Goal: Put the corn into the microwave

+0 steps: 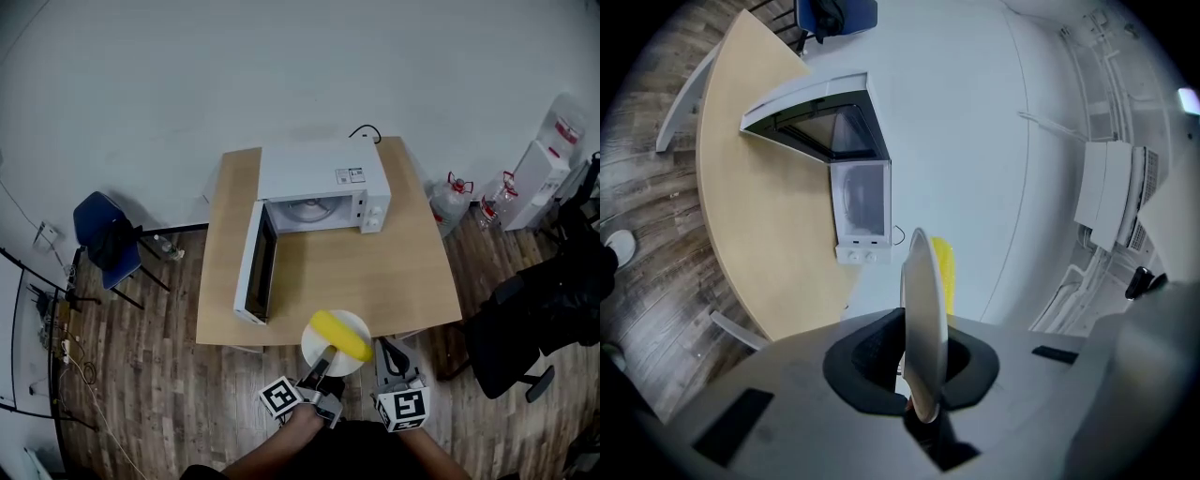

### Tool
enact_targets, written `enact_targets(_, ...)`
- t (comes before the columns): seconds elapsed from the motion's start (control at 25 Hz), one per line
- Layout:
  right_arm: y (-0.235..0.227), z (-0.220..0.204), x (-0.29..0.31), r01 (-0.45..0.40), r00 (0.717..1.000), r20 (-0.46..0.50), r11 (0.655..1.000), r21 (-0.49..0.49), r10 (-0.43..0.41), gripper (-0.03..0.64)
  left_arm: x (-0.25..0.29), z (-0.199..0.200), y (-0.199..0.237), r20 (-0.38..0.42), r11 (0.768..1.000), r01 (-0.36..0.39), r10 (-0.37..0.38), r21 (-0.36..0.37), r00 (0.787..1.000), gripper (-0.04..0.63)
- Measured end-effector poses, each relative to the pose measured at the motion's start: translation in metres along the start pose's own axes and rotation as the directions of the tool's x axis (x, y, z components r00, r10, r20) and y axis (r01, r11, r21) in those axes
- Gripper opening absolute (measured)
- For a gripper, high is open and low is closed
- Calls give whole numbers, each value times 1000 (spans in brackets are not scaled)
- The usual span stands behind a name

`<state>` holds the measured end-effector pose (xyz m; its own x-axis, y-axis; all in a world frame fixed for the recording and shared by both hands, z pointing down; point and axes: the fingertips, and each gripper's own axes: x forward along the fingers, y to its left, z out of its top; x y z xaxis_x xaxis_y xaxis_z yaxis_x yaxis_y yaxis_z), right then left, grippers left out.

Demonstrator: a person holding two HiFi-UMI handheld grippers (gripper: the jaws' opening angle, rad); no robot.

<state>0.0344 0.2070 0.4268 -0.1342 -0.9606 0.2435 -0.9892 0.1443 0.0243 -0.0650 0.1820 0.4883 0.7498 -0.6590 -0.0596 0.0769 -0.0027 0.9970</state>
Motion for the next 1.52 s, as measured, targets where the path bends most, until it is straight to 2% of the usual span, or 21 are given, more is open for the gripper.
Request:
enact_targets(0.28,6,6,31,62,998,-7,998,-7,-62,60,19,22,7,-79,999,5,-7,-31,997,18)
enact_targets(0.44,13,2,45,89,996,-12,996,-8,-89,60,23,40,15,-112,1000,-12,10,-17,994,18)
enact_targets(0.64,7,7,54,104,995,-9,995,-13,-104,60,25,44,13,-107,999,-5,0,-43,994,18)
enact_targets(0.8,-6,11,67,119,993,4,993,-5,-119,60,37,51,17,-110,1000,-10,7,-25,994,18)
enact_targets(0.92,-9,11,78,109,994,10,994,5,-109,60,45,61,21,-100,999,-29,27,-15,995,18)
enact_targets(1.08,-18,10,100,87,996,9,996,18,-88,60,67,81,11,-64,1000,1,-2,-25,998,18)
enact_targets(1.28,-32,12,134,51,999,3,998,34,-51,60,91,102,18,-12,1000,-21,21,-23,1000,18)
enact_targets(1.52,-55,8,179,25,999,-22,998,62,-23,60,126,125,33,42,997,-46,48,-54,998,18)
